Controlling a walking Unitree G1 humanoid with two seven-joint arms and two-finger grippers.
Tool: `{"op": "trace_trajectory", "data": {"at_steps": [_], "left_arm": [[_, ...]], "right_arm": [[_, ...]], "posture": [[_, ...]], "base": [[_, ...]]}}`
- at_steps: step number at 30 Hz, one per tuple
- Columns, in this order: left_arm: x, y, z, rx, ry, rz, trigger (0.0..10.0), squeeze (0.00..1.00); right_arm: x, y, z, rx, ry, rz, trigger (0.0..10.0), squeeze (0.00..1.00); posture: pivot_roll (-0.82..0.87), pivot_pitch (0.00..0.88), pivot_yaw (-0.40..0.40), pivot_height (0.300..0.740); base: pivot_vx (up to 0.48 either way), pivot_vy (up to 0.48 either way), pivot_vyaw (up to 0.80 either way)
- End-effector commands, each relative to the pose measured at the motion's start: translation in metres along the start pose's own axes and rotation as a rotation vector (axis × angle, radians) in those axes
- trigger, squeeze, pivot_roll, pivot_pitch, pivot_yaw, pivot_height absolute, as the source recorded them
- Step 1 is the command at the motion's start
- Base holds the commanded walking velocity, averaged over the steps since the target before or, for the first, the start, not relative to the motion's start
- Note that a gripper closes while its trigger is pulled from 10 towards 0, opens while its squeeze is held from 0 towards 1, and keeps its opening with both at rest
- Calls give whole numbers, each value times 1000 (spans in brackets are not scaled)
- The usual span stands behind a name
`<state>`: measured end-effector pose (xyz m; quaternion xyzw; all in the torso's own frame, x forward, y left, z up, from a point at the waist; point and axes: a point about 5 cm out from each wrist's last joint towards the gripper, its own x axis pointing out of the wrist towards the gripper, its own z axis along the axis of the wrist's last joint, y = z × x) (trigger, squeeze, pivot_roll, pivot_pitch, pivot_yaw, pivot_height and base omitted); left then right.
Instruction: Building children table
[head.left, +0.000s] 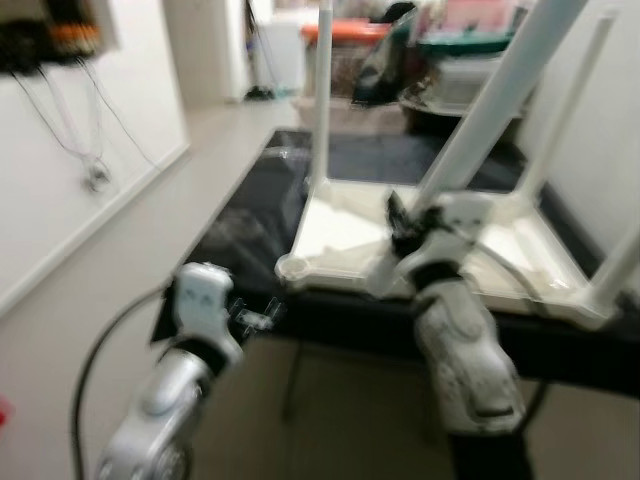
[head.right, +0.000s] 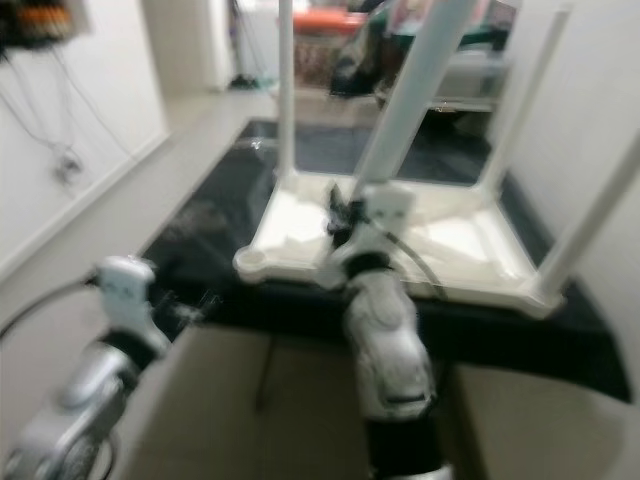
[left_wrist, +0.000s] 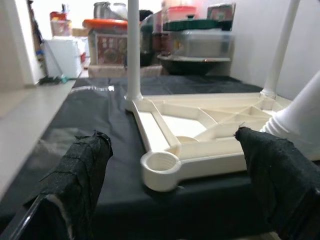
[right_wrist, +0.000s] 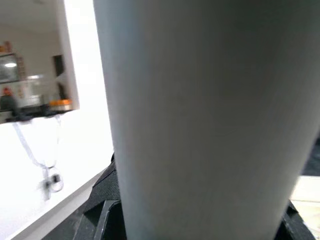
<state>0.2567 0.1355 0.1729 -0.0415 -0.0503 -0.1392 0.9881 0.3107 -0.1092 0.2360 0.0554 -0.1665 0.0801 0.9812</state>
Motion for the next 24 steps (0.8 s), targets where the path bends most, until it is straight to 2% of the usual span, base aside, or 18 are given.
{"op": "trace_trajectory", "data": {"at_steps": [1, 3, 17, 24], "left_arm": [[4, -3, 0, 9, 7, -8, 10000, 0], [5, -3, 2, 11, 4, 1, 10000, 0], [11, 5, 18, 66, -67, 104, 10000, 0], [11, 7, 21, 112, -94, 105, 10000, 0]], "right_arm": [[0, -8, 4, -13, -24, -31, 10000, 0], [0, -7, 5, -24, -27, -32, 10000, 0], [2, 1, 4, -1, -19, 16, 10000, 0], [2, 4, 3, 9, -15, 35, 10000, 0]], "posture": [[72, 0, -12, 740], [72, 0, -12, 740], [75, 0, -18, 740], [72, 0, -17, 740]], "base": [[0, 0, -788], [0, 0, -606], [0, 0, 0], [418, 0, 0]]}}
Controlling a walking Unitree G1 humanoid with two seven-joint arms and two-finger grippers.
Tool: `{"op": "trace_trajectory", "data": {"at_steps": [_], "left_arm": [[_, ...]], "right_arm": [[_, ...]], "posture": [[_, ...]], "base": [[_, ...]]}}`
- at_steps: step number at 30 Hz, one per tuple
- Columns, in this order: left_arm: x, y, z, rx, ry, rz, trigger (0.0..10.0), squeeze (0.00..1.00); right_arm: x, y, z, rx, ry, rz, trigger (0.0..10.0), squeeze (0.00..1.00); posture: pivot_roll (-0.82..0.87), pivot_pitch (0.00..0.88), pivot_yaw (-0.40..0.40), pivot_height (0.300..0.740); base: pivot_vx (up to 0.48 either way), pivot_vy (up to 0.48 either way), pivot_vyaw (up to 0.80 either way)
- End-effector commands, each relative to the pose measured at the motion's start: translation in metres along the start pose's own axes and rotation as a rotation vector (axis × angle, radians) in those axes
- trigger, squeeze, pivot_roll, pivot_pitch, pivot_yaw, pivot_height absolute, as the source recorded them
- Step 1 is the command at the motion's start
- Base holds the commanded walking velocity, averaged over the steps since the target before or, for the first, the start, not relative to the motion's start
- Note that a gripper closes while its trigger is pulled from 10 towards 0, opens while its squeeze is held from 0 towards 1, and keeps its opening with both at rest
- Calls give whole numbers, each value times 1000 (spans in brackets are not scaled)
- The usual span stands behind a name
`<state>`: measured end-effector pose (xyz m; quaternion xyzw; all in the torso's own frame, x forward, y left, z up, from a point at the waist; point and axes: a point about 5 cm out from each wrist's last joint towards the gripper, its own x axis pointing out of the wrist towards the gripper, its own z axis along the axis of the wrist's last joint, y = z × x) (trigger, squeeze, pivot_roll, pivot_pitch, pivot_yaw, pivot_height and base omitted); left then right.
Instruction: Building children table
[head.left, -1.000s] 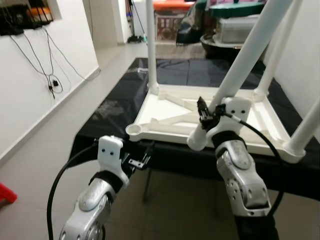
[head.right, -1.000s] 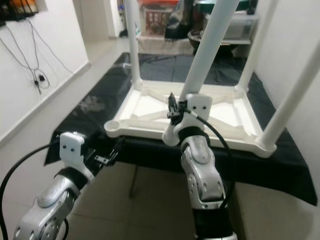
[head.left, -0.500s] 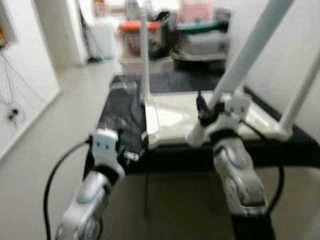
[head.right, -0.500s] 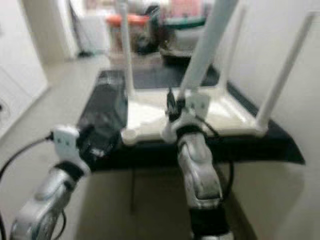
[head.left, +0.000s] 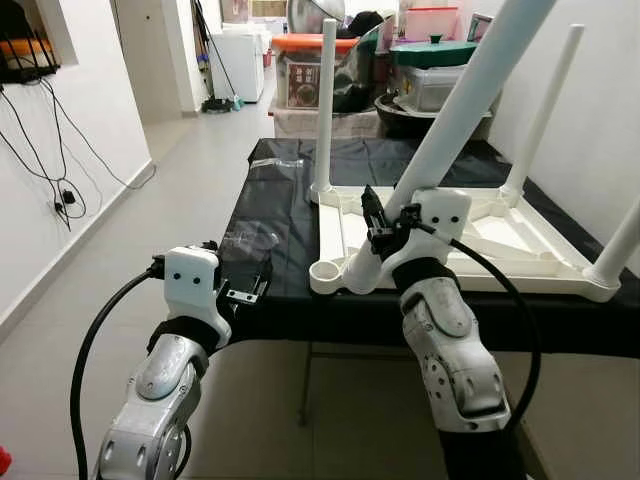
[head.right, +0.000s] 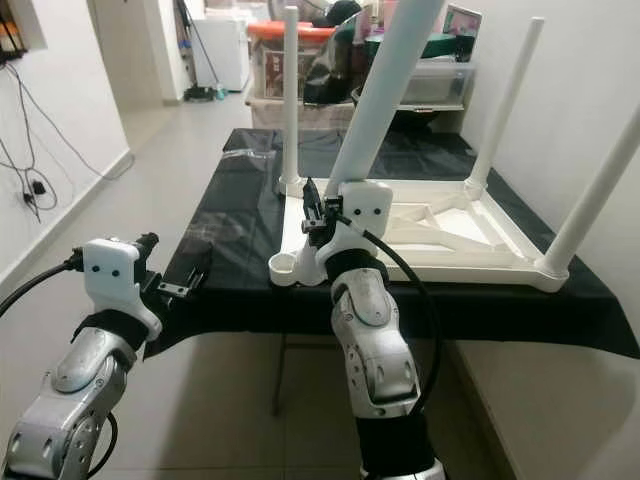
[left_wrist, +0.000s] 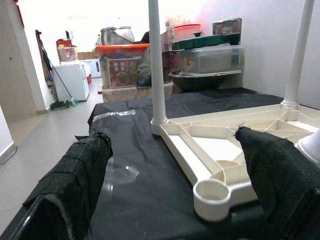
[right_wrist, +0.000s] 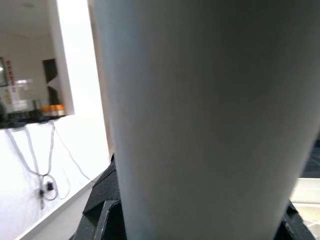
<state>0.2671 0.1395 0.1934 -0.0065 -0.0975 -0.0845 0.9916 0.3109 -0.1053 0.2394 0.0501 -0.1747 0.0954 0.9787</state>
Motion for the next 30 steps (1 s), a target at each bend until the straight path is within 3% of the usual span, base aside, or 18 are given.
{"op": "trace_trajectory", "data": {"at_steps": [1, 14, 30], "left_arm": [[1, 2, 2, 24, -8, 3, 10000, 0], [0, 2, 3, 0, -16, 14, 10000, 0], [-2, 2, 0, 0, -2, 29, 10000, 0]], "right_arm": [[0, 1, 0, 15, -1, 5, 10000, 0], [2, 2, -1, 25, -5, 21, 10000, 0], [6, 1, 4, 57, -16, 72, 10000, 0]], "posture": [[72, 0, -19, 740], [78, 0, -24, 740], [74, 0, -30, 740]], "base": [[472, 0, 0], [471, 0, 0], [0, 0, 0]]}}
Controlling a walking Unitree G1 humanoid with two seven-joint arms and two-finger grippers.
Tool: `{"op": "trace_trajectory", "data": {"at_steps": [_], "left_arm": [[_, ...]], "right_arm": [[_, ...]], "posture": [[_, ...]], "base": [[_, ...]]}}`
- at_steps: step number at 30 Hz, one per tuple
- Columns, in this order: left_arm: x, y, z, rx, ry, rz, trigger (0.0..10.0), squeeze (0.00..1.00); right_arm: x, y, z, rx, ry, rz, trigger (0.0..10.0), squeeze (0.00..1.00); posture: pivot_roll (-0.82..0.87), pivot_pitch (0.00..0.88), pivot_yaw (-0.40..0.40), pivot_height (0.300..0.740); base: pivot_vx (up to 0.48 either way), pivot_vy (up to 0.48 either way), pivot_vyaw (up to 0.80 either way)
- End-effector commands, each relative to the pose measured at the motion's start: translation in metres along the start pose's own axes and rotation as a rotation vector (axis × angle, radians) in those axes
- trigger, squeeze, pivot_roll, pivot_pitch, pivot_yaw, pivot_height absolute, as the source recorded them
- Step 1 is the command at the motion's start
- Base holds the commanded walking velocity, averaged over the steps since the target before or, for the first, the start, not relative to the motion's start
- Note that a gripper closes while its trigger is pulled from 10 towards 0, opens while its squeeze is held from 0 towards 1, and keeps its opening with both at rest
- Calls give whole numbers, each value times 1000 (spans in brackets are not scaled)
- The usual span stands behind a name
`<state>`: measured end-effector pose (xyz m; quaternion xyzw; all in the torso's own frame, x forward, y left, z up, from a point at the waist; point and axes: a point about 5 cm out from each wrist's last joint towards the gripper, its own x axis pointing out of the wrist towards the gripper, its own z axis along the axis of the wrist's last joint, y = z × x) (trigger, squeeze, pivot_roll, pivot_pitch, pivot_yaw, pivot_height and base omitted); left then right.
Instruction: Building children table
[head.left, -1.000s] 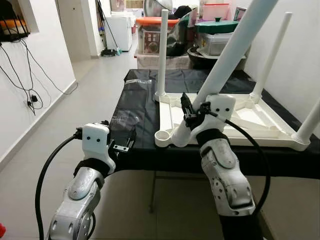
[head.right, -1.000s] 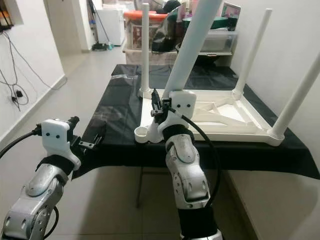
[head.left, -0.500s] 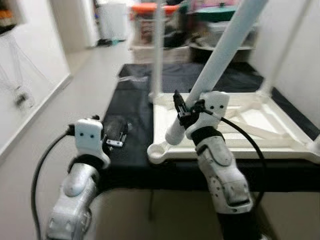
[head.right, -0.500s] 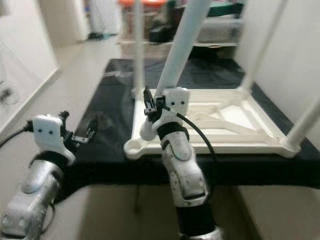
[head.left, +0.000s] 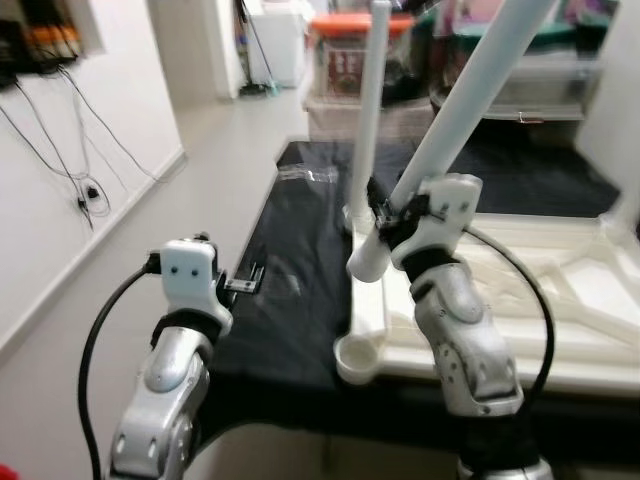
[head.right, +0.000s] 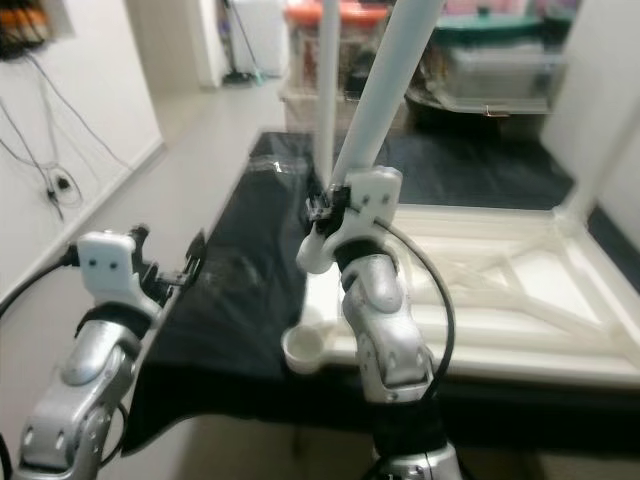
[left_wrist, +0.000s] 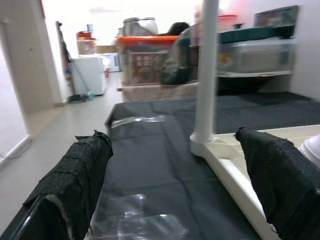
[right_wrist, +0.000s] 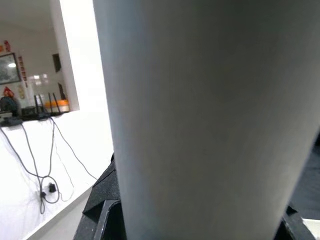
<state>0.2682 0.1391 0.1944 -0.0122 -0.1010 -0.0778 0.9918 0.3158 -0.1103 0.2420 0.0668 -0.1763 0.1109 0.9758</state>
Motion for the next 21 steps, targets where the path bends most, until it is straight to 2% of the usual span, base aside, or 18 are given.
{"op": "trace_trajectory", "data": {"at_steps": [1, 4, 5, 8, 9, 10, 12, 14, 16, 18, 19, 21], "left_arm": [[-3, 2, -1, 9, 6, 14, 10000, 0], [-5, 0, -3, 8, 15, 4, 10000, 0], [-7, -5, -5, 2, 28, -25, 10000, 0], [-9, -7, -6, 6, 34, -53, 10000, 0], [-16, -15, -11, -5, 60, -141, 10000, 0], [-16, -15, -11, -5, 60, -141, 10000, 0], [-39, -34, -23, -53, 131, -331, 10000, 0], [-39, -34, -23, -53, 131, -331, 10000, 0], [-60, -49, -29, -93, 190, -462, 10000, 0], [-74, -57, -32, -112, 228, -528, 10000, 0], [-74, -57, -32, -112, 228, -528, 10000, 0], [-82, -59, -31, -120, 238, -526, 10000, 0]], "right_arm": [[2, 6, 2, 19, -10, 46, 10000, 0], [3, 7, 1, 48, 4, 86, 10000, 0], [7, 4, -3, 100, 45, 140, 10000, 0], [10, 0, -5, 108, 70, 162, 10000, 0], [17, -9, -10, 112, 125, 242, 10000, 0], [17, -9, -10, 112, 125, 242, 10000, 0], [29, -24, -14, 150, 210, 447, 10000, 0], [29, -24, -14, 150, 210, 447, 10000, 0], [33, -24, -13, 192, 248, 665, 10000, 0], [33, -18, -13, 250, 287, 856, 10000, 0], [33, -18, -13, 250, 287, 856, 10000, 0], [30, -14, -11, 286, 305, 975, 10000, 0]], "posture": [[74, 0, -30, 740], [75, 0, -29, 740], [75, 0, -30, 740], [76, 0, -30, 740], [78, 0, -33, 740], [78, 0, -33, 740], [90, 0, -38, 740], [90, 0, -38, 740], [105, 23, -41, 740], [116, 47, -41, 740], [116, 47, -41, 740], [136, 82, -43, 740]], "base": [[0, 0, 0], [0, 0, 0], [0, 0, 0], [0, 0, 0], [0, 0, 0], [0, 0, 0], [0, 0, 0], [0, 0, 0], [0, 0, 0], [0, 0, 0], [0, 0, 0], [0, 0, 0]]}}
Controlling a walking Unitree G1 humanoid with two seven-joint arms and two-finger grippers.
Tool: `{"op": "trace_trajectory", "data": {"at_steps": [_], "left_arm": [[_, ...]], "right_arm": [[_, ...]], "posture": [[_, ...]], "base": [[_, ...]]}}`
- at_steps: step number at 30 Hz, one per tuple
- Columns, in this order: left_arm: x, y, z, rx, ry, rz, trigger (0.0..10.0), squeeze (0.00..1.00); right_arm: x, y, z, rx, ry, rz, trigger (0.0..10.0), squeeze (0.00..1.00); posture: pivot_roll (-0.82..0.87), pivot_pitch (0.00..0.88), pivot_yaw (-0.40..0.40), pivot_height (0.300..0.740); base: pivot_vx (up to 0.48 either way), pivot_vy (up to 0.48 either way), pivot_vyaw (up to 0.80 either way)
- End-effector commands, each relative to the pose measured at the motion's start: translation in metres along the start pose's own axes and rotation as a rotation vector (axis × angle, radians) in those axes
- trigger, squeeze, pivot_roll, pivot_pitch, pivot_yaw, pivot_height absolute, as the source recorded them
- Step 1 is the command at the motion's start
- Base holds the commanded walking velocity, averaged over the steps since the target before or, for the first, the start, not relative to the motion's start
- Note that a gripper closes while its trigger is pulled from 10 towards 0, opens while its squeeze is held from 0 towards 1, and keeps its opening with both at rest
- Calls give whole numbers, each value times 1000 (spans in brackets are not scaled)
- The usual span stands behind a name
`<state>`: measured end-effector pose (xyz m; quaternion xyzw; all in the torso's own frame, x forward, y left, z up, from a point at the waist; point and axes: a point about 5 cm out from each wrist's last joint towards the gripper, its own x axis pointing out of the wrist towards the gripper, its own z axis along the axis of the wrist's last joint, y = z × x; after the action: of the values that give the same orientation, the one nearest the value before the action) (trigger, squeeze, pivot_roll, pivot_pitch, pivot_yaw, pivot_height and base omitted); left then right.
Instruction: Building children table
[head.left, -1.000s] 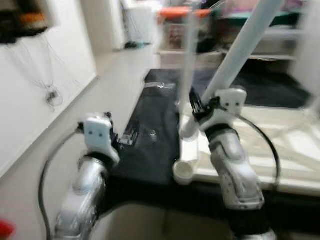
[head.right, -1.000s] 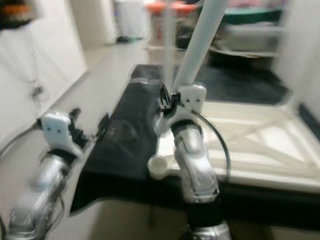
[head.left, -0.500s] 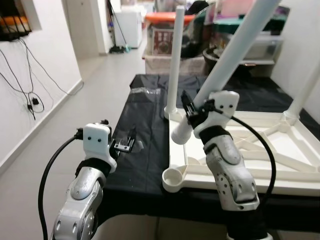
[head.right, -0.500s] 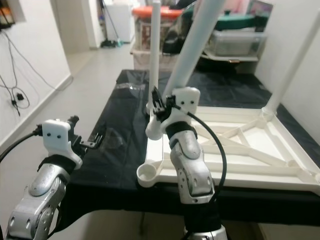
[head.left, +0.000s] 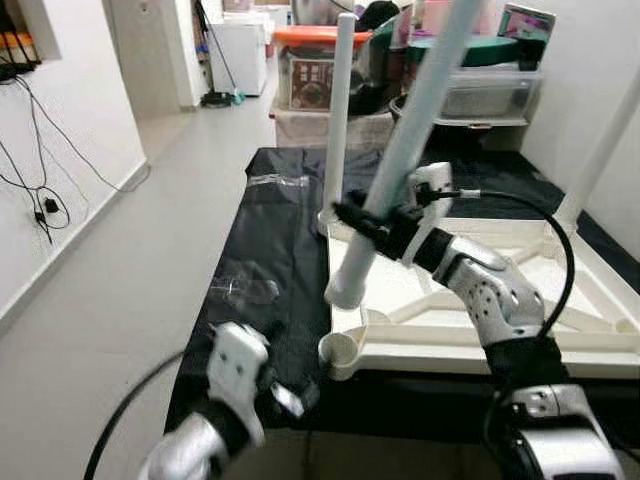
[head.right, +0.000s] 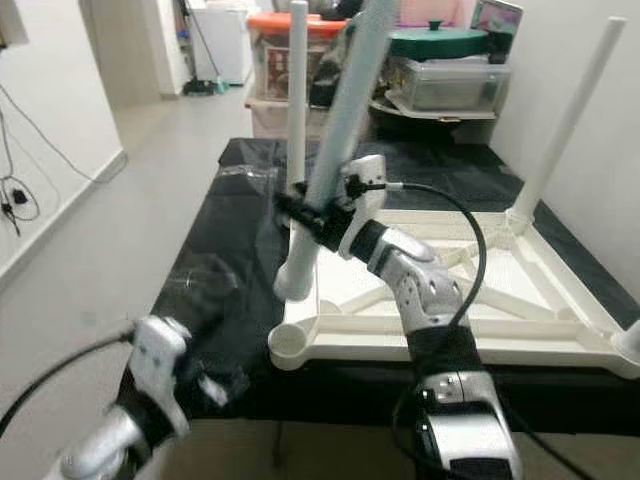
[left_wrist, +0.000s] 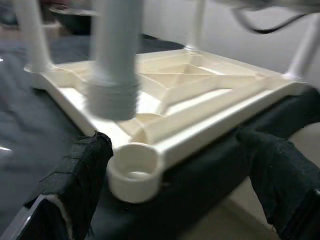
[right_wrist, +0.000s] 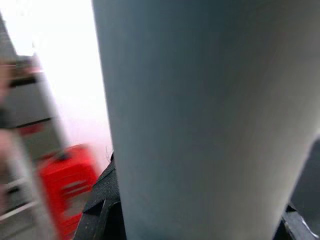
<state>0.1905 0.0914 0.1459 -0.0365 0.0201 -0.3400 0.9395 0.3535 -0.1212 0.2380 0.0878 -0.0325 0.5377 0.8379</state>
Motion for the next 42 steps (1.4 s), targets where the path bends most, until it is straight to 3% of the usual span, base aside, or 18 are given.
{"op": "trace_trajectory", "data": {"at_steps": [1, 8, 14, 24, 42], "left_arm": [[-4, -3, 2, 2, 3, 2, 10000, 0], [-21, -6, 2, -12, 33, 55, 10000, 0], [-29, -15, 8, -23, 34, 47, 10000, 0], [-36, -23, 14, -32, 42, 39, 10000, 0], [-42, -29, 16, -44, 69, 57, 10000, 0]], "right_arm": [[4, 5, 2, 24, 11, 109, 10000, 0], [14, 13, 3, 42, 30, 410, 10000, 0], [17, 12, 4, 54, 33, 507, 10000, 0], [13, 11, 0, -8, 66, 600, 10000, 0], [6, 11, -4, -81, 171, 623, 10000, 0]], "posture": [[136, 82, -43, 740], [171, 151, -37, 740], [190, 174, -30, 740], [206, 204, -24, 740], [210, 240, -18, 740]], "base": [[0, 0, 0], [0, 0, 0], [0, 0, 0], [0, 0, 0], [0, 0, 0]]}}
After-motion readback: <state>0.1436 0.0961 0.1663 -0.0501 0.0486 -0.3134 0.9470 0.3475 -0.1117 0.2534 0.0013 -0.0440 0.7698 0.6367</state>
